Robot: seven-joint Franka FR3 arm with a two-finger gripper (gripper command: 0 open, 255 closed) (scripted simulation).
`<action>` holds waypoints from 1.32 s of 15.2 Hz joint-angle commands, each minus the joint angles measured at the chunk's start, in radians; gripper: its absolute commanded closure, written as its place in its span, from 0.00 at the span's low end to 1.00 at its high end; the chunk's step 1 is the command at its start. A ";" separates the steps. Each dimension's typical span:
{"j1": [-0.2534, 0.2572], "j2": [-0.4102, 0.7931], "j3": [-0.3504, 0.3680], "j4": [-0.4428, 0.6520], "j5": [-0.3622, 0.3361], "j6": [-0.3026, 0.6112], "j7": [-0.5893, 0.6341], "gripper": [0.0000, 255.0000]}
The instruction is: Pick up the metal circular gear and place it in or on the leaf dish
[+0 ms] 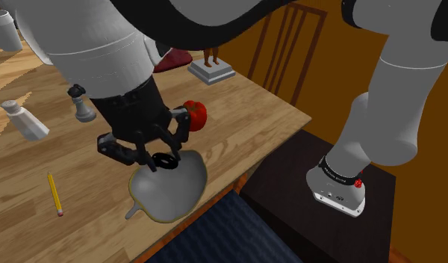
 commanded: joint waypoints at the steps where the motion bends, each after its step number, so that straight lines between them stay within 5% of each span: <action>1: -0.004 -0.001 -0.001 -0.032 0.000 0.032 -0.001 1.00; 7: -0.011 -0.001 -0.005 -0.119 -0.002 0.118 -0.001 1.00; 15: -0.011 -0.001 -0.005 -0.119 -0.002 0.118 -0.001 1.00; 16: -0.011 -0.001 -0.005 -0.119 -0.002 0.118 -0.001 0.00; 20: -0.011 -0.001 -0.005 -0.119 -0.002 0.118 -0.001 0.00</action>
